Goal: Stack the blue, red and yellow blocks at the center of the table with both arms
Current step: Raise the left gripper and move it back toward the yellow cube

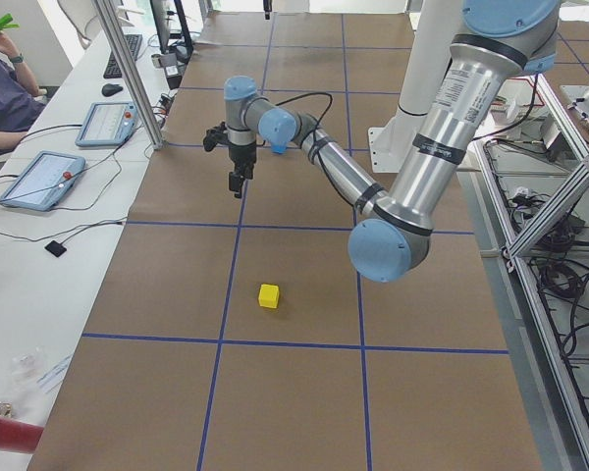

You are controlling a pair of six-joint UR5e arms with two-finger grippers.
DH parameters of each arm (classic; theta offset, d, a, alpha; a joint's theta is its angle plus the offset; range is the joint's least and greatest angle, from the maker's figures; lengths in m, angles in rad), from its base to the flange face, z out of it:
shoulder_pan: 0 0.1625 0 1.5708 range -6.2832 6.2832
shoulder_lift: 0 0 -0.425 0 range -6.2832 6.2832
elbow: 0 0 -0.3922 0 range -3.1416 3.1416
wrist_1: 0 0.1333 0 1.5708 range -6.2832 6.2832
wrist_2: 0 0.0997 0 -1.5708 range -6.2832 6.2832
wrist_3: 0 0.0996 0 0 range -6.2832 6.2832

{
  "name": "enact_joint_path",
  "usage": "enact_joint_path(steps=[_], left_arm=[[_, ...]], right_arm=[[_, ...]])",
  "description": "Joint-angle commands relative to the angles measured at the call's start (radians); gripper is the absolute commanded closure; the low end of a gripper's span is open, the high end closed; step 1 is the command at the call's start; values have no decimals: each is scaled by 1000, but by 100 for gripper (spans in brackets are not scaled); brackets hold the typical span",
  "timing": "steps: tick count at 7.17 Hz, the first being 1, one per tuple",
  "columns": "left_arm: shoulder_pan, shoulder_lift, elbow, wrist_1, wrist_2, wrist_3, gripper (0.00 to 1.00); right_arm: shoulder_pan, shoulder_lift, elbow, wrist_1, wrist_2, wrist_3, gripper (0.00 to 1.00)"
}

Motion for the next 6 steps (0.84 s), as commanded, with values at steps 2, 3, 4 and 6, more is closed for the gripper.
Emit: enact_joint_path(steps=[2,3,4,6], left_arm=[[-105,205,155,-275,-37,197,0],[-105,244,216,-401,-37,149,0],[-102,264,252,-469,-37,97,0],[-102,286,287,-562,-37,0,0]], right_arm=[[0,0,9,2,14,4,0],[0,-1,10,2,13,1,0],[0,-1,10,3,13,-1,0],[0,-1,10,3,11,-1,0]])
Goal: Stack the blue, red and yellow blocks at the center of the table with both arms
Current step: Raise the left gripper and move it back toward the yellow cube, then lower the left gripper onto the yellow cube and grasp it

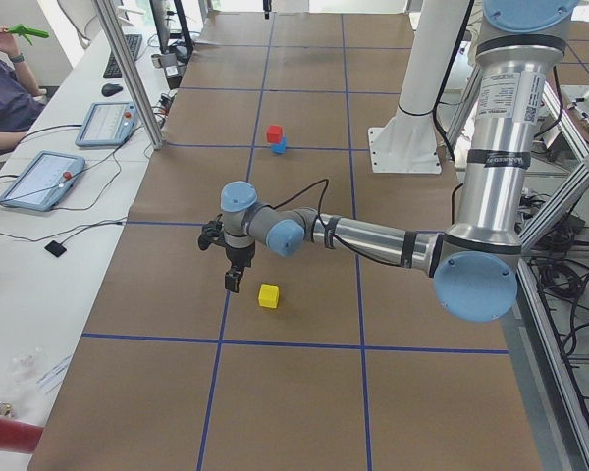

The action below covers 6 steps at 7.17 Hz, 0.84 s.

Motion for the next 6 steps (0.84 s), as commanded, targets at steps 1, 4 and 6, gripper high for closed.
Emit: enact_joint_path(steps=[1,4,6], left_arm=[[5,23,26,-94,0,-126,0],[19,45,40,-135,-2,-140,0],[87,43,41,-191,-2,-254,0]], right_arm=[[0,1,-1,0,-1,0,0],[0,1,3,0,-1,0,0],[0,0,5,0,-3,-2,0]])
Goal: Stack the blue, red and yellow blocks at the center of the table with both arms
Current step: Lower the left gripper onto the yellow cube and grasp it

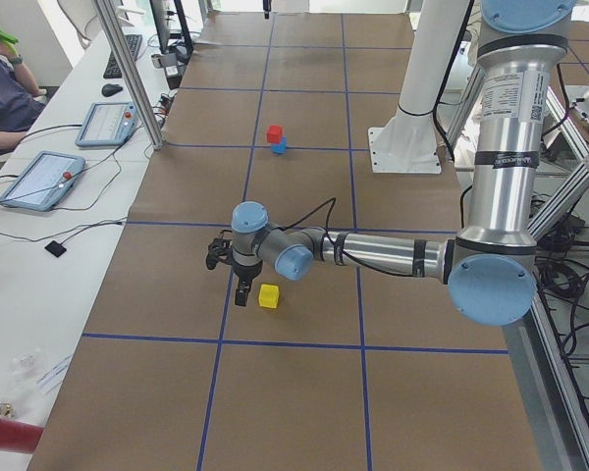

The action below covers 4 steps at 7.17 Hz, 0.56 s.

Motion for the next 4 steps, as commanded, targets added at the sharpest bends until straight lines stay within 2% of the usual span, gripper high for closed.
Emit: enact_joint_path(steps=[1,4], left_arm=[[49,1,5,-37,1,-60,0],[50,11,72,-93,1,-32,0]], right_arm=[[0,-1,1,0,-1,1,0],[0,-4,3,0,-3,1,0]])
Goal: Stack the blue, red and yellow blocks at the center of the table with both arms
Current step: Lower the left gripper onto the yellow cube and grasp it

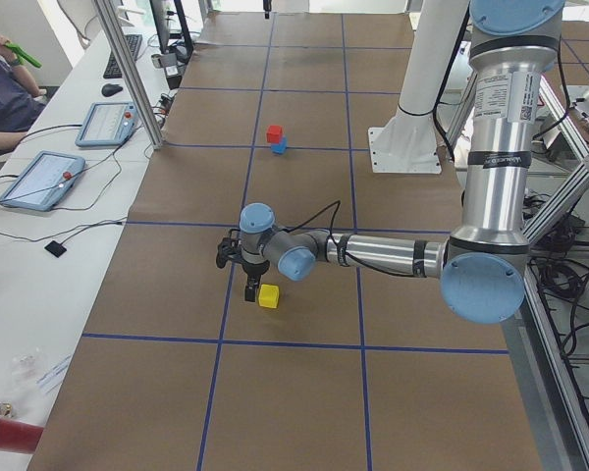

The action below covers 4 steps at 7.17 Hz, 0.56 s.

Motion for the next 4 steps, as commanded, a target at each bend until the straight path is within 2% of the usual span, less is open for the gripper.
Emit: enact_joint_path(steps=[1,4], left_arm=[[1,5,32,-35,0,6,0],[9,19,29,-32,-3,4,0]], right_arm=[[0,-1,2,0,0,0,0],[0,-12,22,-1,-5,1,0]])
